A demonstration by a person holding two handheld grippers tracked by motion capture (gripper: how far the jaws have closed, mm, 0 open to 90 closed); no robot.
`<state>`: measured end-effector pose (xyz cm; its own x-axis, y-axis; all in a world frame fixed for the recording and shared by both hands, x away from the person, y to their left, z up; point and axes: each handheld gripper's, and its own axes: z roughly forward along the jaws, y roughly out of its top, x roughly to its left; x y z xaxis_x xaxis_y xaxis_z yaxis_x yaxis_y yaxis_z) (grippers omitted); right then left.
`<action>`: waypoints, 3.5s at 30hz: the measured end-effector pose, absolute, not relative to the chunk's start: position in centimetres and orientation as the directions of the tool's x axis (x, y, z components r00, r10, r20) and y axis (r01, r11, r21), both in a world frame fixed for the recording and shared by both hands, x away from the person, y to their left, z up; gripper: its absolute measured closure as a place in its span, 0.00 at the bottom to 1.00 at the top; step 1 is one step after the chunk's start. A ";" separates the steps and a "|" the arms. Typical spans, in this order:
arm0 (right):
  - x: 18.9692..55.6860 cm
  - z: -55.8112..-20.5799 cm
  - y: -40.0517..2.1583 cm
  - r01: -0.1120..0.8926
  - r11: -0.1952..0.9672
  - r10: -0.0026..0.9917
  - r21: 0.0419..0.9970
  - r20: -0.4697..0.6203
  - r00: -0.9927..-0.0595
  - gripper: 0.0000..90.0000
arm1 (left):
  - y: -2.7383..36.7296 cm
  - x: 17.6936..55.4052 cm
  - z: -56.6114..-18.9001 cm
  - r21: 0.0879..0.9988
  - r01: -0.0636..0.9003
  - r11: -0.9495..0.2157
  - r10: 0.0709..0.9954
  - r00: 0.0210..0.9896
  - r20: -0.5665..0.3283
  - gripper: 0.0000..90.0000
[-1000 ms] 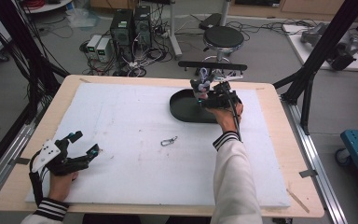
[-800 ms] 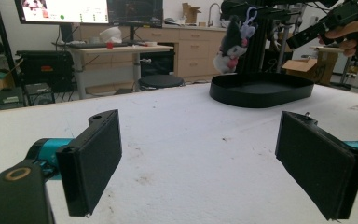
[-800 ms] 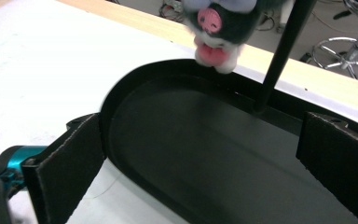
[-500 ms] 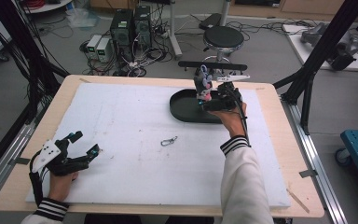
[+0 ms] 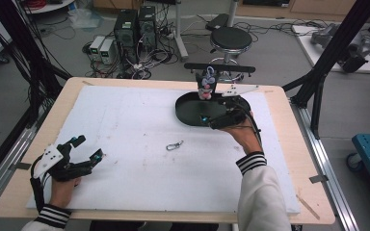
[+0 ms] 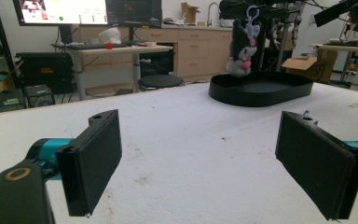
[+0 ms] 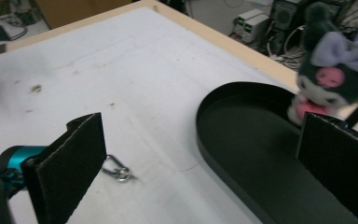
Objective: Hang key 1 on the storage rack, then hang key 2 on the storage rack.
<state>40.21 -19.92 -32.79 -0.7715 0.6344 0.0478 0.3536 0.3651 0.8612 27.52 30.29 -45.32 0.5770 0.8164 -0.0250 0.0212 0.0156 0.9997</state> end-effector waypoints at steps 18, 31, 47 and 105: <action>37.2 -34.9 -19.4 0.323 0.372 0.604 0.870 0.037 -0.796 0.01 | 30.2 27.5 -45.3 1.000 0.019 0.014 0.816 0.577 -0.022 0.17; 35.8 -34.7 -20.2 0.304 0.338 0.614 0.891 0.036 -0.789 0.01 | 30.2 27.4 -45.3 1.000 0.013 0.001 0.817 0.576 -0.008 0.17; 36.0 -34.6 -20.3 0.312 0.341 0.609 0.887 0.044 -0.792 0.01 | 30.2 27.4 -45.3 1.000 0.012 0.003 0.817 0.577 -0.010 0.17; 41.5 -38.7 -11.3 0.107 0.776 0.210 0.622 -0.095 -0.973 0.05 | 30.2 27.5 -45.3 1.000 0.018 0.014 0.817 0.576 -0.022 0.17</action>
<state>41.47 -11.34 -38.67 -0.9730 0.2105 -0.0949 0.1071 0.7757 0.6219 27.49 30.23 -45.33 0.5760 0.8171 -0.0218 0.0178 0.0141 0.9997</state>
